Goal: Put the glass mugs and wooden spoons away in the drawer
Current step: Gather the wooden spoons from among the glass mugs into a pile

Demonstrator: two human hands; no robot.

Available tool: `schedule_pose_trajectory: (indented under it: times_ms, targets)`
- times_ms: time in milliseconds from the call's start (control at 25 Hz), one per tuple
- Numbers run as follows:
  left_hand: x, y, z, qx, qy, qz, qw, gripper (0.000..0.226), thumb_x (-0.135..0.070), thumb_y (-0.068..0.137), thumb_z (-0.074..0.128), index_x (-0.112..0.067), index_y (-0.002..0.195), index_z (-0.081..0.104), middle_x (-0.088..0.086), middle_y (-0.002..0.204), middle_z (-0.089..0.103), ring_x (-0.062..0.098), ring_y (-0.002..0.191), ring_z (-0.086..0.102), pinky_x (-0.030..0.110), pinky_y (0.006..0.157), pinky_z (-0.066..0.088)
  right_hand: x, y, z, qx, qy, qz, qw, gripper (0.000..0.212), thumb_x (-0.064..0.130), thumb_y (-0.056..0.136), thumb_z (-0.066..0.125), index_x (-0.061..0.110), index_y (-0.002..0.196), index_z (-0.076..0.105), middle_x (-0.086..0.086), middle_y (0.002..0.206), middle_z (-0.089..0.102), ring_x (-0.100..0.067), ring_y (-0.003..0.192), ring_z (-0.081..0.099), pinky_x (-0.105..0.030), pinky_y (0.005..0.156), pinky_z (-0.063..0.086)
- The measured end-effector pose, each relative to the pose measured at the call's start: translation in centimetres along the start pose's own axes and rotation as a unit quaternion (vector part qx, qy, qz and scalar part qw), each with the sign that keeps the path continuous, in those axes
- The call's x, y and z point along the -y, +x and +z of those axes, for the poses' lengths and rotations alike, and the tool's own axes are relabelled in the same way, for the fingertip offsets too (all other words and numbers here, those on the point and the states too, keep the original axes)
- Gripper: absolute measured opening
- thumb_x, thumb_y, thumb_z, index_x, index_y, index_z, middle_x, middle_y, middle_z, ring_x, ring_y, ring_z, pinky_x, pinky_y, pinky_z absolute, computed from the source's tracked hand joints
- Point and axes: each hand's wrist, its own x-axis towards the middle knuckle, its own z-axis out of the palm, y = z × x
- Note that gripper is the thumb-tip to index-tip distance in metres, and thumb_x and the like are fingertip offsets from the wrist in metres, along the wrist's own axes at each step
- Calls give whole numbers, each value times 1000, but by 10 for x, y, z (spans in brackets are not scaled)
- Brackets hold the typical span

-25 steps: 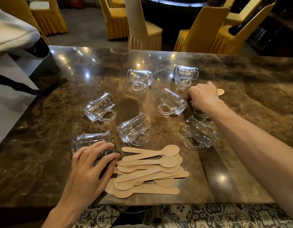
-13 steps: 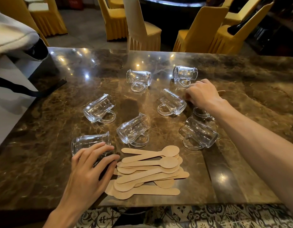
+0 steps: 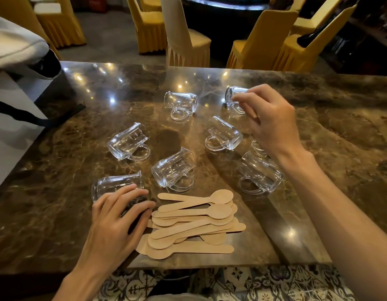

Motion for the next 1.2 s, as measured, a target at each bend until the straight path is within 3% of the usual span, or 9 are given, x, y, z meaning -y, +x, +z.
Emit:
schedule_pose_trajectory:
  times_ms: [160,280,440,520,600,800,920,1040,1200]
  targets:
    - [0,0,-1,-5,-1,0,1000,26,-30,86,52,-17,98,71,2,115,64,18,120,48,31,102,23,28,-17,-17,-73,136,88,984,16,9,87,63,9,103,68,-2,98,65,-9,87,61,-15,78,50]
    - [-1,0,-1,-3,-3,0,1000,26,-30,86,51,-17,97,71,2,115,64,18,120,47,29,103,22,46,-39,-24,-60,224,181,956,18,8,85,66,13,103,66,2,97,67,-8,87,66,-17,79,52]
    - [0,-1,-2,3,-4,-2,1000,28,-31,87,50,-17,98,71,3,115,64,19,120,47,30,103,22,64,-74,-29,-20,383,296,875,19,5,77,72,19,90,70,1,84,73,-12,80,71,-17,74,55]
    - [-1,-2,-2,5,-5,-2,1000,28,-32,88,49,-18,99,71,3,116,64,19,120,46,30,103,22,67,-96,-30,9,431,337,837,18,10,72,74,22,85,74,-3,84,74,-16,78,71,-21,72,57]
    - [-1,-1,-3,4,-5,0,1000,27,-31,88,49,-18,99,70,3,116,64,19,120,47,31,102,24,69,-117,-31,47,440,362,821,18,20,67,75,25,84,75,-3,86,74,-19,79,71,-25,73,58]
    - [-2,-1,-4,0,-5,0,1000,27,-30,87,51,-17,98,72,3,116,64,20,120,47,33,101,27,74,-149,-28,99,412,386,819,19,27,65,76,27,84,75,-1,82,74,-21,74,68,-21,66,56]
    - [-2,-2,-4,-1,-6,2,1000,27,-30,87,50,-17,97,72,4,116,64,20,121,47,32,101,25,76,-156,-26,121,384,390,828,15,30,67,75,32,82,75,1,79,73,-26,74,64,-27,66,54]
    - [-1,-3,-3,-1,-7,3,1000,27,-30,87,50,-17,98,72,4,116,64,20,121,47,32,102,25,76,-159,-21,135,320,379,858,11,31,70,74,32,80,75,7,77,73,-22,70,63,-30,65,52]
    - [1,-4,0,2,-5,2,1000,26,-31,88,51,-19,99,71,2,117,64,19,122,47,32,102,25,75,-159,-18,138,212,302,919,14,20,73,77,28,85,75,17,80,71,-4,79,64,-15,69,49]
